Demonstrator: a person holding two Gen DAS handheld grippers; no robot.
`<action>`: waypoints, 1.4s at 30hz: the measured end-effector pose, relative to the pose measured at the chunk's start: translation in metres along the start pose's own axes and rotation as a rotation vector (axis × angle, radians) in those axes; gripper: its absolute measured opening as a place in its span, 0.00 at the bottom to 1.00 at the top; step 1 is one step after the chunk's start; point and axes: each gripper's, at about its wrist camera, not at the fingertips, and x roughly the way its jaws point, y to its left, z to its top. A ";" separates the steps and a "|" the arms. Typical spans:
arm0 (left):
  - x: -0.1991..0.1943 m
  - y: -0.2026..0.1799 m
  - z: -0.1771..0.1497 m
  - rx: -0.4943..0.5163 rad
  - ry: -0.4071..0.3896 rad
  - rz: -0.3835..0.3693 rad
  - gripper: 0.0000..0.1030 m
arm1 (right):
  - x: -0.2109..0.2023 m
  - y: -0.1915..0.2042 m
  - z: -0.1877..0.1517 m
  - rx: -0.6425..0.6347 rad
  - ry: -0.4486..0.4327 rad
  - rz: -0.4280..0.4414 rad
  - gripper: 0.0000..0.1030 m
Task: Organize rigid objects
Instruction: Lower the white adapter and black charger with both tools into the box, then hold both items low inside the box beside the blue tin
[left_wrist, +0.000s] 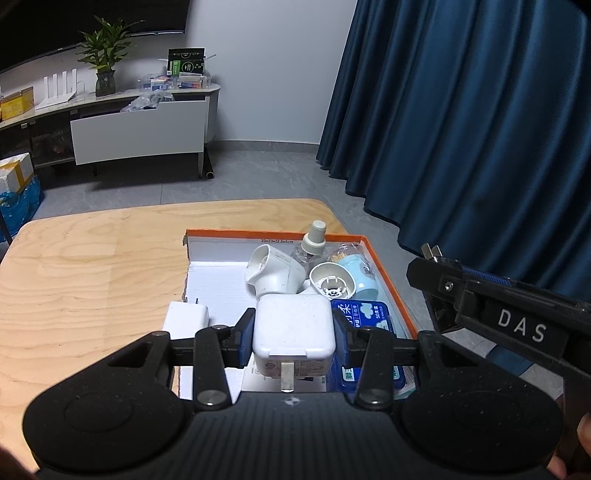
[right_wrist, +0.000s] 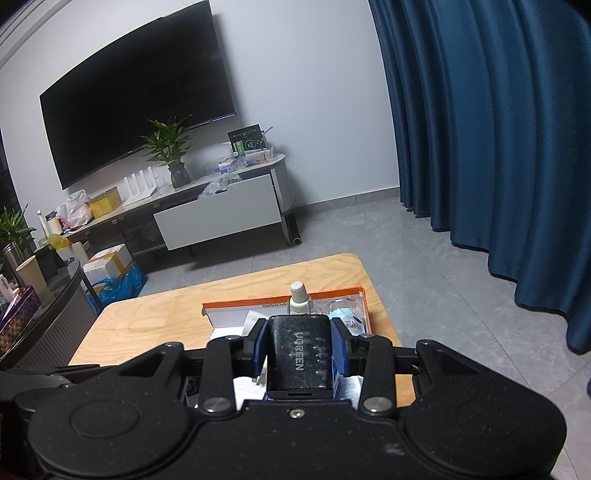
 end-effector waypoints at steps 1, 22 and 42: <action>0.001 0.000 0.000 -0.001 0.001 0.000 0.41 | -0.001 0.001 -0.001 -0.001 0.001 0.001 0.43; 0.009 0.001 0.001 -0.006 0.013 0.000 0.41 | -0.002 0.009 0.007 -0.011 0.010 0.004 0.43; 0.021 0.004 0.004 -0.017 0.030 0.001 0.41 | 0.028 0.013 0.027 -0.012 0.036 0.002 0.43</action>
